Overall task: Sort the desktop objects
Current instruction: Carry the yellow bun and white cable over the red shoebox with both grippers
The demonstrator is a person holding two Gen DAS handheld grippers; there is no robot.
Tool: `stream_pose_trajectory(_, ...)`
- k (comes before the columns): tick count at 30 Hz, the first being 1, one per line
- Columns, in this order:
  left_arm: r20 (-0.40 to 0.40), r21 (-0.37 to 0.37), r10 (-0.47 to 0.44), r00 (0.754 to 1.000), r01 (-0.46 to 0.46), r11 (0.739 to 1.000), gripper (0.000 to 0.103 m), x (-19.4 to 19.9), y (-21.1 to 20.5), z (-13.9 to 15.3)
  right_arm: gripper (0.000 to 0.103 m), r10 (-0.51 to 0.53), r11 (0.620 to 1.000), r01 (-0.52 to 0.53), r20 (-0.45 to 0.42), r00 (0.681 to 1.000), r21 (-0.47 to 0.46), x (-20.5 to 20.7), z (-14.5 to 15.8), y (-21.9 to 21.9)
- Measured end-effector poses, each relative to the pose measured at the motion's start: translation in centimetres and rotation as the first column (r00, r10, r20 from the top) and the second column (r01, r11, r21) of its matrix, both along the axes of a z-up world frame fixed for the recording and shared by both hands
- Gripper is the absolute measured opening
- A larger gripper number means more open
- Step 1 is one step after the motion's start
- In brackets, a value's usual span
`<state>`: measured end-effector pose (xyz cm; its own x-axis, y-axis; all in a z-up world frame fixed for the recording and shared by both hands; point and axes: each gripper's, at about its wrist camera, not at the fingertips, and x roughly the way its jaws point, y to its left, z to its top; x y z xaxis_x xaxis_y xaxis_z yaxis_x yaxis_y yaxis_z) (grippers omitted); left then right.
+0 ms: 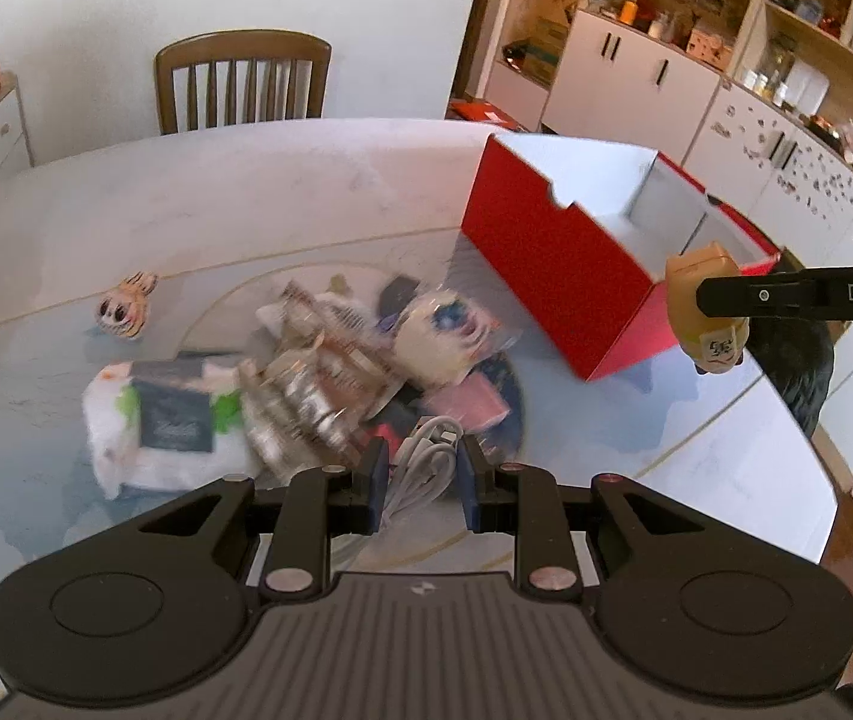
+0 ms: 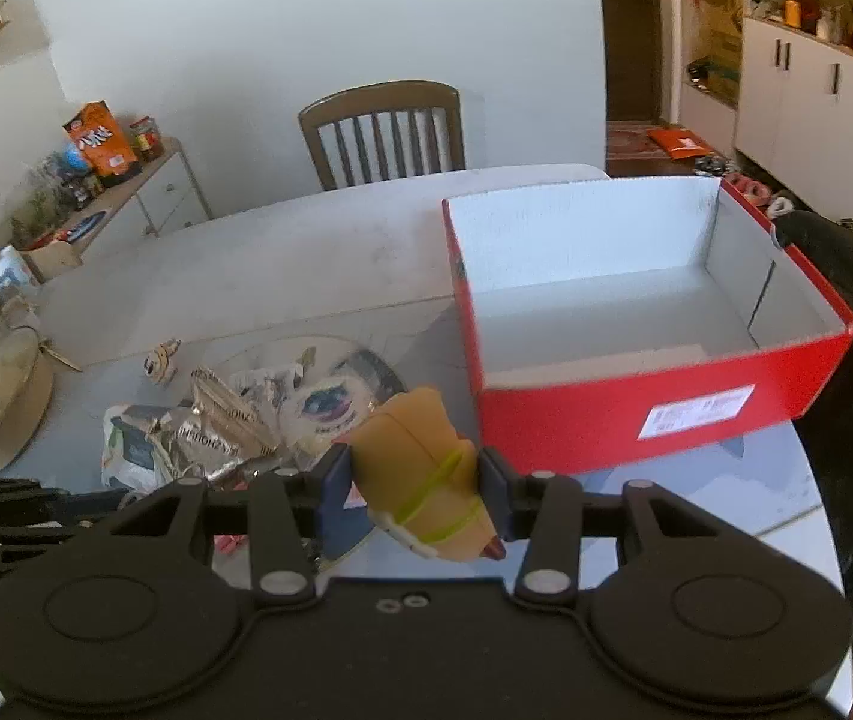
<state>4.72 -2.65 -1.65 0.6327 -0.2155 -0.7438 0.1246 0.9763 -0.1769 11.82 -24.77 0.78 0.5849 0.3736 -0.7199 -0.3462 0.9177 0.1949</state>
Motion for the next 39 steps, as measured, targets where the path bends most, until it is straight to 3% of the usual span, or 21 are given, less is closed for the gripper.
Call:
stream_pose_trajectory(9, 0.037, -0.009, 0.019, 0.999, -0.018, 1.0, 0.023, 3.6, -5.2, 2.8, 0.045, 0.06, 0.997, -0.061, 0.036, 0.998, 0.04, 4.4, 2.3, -4.7)
stream_pose_trajectory(23, 0.056, 0.001, -0.023, 0.998, 0.023, 1.0, 0.023, 10.4, -13.1, 5.6, 0.045, 0.064, 0.996, -0.066, 0.026, 0.998, 0.059, 11.0, 1.6, -10.5)
stream_pose_trajectory(33, 0.024, -0.017, -0.05, 0.998, 0.05, 0.999, 0.023, 17.1, -17.9, 5.4, 0.045, 0.064, 0.998, -0.064, 0.004, 0.998, 0.029, 13.7, 0.0, -12.9)
stream_pose_trajectory(39, -0.007, 0.066, -0.091, 0.996, 0.091, 0.994, 0.023, 20.5, -21.3, 2.9, 0.045, 0.08, 0.996, -0.08, -0.007, 0.997, -0.029, 15.3, -1.5, -13.4)
